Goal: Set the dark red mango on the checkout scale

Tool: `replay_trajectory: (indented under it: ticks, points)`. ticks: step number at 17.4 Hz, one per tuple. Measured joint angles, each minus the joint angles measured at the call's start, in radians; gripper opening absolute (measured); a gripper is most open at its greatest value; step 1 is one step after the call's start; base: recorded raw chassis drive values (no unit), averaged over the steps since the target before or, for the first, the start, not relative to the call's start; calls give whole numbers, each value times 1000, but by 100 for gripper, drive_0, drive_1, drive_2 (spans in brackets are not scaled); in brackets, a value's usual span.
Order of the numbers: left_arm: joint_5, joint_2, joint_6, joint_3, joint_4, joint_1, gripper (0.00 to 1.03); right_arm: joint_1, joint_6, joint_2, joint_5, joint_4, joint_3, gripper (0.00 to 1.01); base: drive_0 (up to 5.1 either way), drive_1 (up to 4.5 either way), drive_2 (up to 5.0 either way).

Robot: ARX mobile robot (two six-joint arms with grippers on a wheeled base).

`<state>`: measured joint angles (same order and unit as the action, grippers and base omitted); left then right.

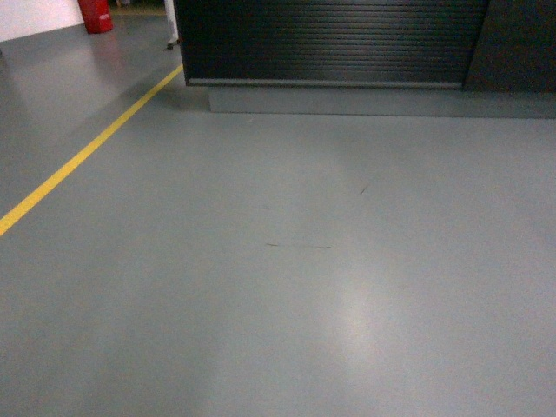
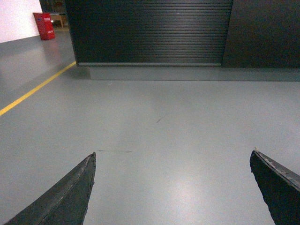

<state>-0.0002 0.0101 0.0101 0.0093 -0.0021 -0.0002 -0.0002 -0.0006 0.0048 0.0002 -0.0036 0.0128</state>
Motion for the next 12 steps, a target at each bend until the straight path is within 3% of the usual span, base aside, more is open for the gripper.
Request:
replay_trajectory:
  ticks: [12]
  points:
    - [0, 0, 0, 0, 0, 0, 98, 0, 0, 0, 0, 0, 0, 98, 0, 0, 0]
